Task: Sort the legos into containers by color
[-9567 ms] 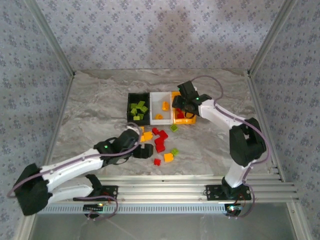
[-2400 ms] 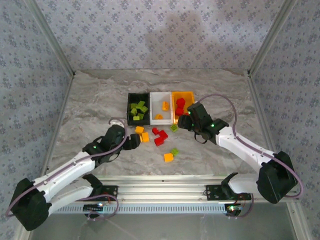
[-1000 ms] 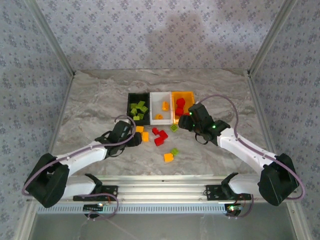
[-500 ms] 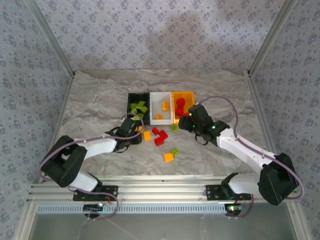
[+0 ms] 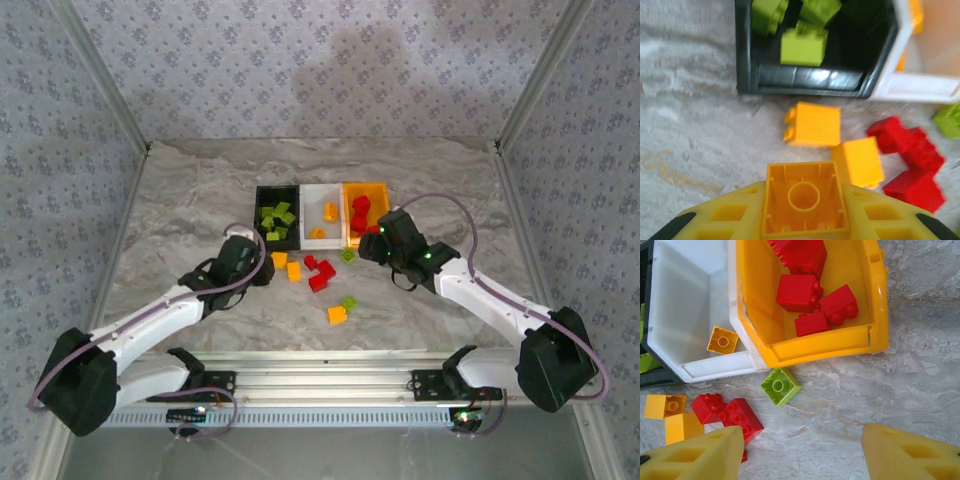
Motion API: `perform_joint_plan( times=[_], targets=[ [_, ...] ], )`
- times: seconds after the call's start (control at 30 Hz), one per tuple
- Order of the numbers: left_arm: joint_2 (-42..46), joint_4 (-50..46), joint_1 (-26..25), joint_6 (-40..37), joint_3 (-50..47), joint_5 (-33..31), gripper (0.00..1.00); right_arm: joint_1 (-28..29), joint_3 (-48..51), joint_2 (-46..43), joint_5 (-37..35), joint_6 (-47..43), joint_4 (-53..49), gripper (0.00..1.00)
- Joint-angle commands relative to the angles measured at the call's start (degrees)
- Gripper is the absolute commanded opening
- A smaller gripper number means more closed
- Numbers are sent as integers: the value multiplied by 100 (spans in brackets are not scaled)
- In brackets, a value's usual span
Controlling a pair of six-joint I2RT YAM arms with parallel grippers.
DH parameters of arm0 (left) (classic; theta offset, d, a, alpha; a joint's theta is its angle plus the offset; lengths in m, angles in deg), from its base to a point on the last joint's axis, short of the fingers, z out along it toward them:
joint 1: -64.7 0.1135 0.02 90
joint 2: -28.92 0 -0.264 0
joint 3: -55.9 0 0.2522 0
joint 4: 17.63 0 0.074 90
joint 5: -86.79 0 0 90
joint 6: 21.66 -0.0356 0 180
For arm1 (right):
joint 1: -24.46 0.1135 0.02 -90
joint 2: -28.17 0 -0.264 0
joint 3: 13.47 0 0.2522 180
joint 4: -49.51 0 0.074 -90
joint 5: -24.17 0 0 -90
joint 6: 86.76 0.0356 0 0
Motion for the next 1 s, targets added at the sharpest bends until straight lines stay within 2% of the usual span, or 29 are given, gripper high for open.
perform_joint_plan(
  times=[0.0,0.23,0.37,0.53,0.67,0.73,0.87,0.97],
  targets=[
    [-368,-142,-26,-164,782,75,35,-42,46,-102,-52,135,46,66],
    [-2625,229,-110,-343,2885,736,33,-75,237,-142,-45,219,-55,66],
    [-3765,-90,-232,-554,4099,801,34,-75,368,-217,-30,265,-121,66],
    [-4668,-553,-246,-700,5090,538,37,-70,473,-328,1,273,-122,66],
    [-5003,-718,-259,-671,5508,622,58,-31,505,-303,152,216,-89,66],
    [-4995,-755,-311,-681,5638,651,66,-9,547,-278,242,176,-19,67],
    [-4606,-744,-437,-684,5662,645,73,28,514,-135,485,24,102,67],
    [-4001,-522,-573,-666,5305,682,81,130,455,49,716,-87,198,67]
  ],
)
